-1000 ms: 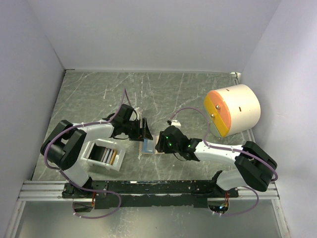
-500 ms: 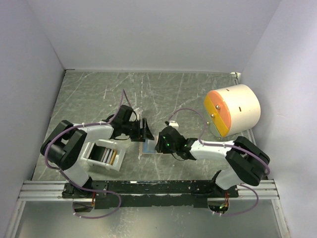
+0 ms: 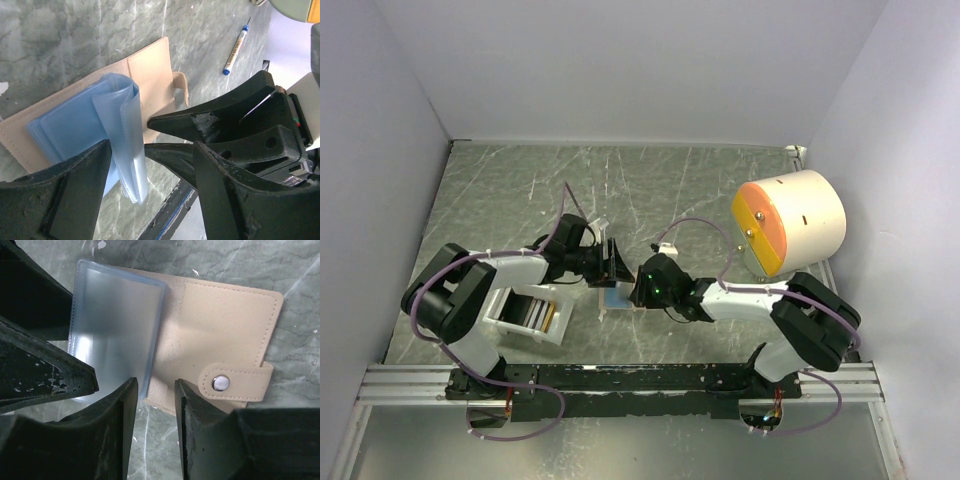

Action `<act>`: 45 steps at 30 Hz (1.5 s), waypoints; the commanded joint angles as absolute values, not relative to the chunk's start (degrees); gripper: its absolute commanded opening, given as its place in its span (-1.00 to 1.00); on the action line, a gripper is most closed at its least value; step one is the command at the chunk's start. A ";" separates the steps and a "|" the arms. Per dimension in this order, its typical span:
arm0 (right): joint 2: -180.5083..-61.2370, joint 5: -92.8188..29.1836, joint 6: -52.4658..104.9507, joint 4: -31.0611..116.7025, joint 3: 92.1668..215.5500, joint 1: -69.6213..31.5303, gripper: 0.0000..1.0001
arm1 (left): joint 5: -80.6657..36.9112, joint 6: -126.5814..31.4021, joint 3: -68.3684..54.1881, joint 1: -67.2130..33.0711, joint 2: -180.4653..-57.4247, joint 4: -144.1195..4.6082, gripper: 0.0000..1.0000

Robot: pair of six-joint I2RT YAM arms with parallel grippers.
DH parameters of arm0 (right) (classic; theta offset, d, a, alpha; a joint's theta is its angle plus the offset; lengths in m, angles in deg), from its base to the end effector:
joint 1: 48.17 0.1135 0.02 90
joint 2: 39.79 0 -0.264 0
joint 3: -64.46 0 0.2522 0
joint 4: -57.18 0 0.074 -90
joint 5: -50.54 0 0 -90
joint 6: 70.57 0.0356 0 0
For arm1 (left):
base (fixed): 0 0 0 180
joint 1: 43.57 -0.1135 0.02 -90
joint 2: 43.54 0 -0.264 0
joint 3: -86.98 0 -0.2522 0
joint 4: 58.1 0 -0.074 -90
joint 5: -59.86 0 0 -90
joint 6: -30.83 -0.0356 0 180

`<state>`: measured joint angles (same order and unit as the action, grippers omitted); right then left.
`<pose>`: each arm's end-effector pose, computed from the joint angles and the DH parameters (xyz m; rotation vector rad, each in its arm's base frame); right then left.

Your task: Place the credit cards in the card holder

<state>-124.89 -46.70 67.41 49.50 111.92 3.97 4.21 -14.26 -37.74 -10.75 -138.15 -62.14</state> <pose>0.1717 0.2136 0.1448 -0.0254 2.4654 0.6765 0.2509 -0.1857 0.1458 0.0694 2.5793 -1.3072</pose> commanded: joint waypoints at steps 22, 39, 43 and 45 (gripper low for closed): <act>-107.62 -43.59 66.49 47.99 109.24 4.17 -0.29 | 7.70 -9.60 -34.07 -7.40 -140.68 -54.80 0.50; -108.82 -44.81 66.32 47.70 110.57 5.12 -0.20 | 6.41 -7.78 -30.89 -4.20 -144.33 -53.10 0.49; -111.46 -45.84 66.36 48.12 110.56 5.14 -0.22 | 3.74 -8.57 -30.82 -4.22 -143.43 -55.92 0.47; -113.44 -47.17 66.24 47.97 111.05 5.10 -0.23 | 0.99 -10.00 -30.32 -4.20 -141.82 -59.12 0.47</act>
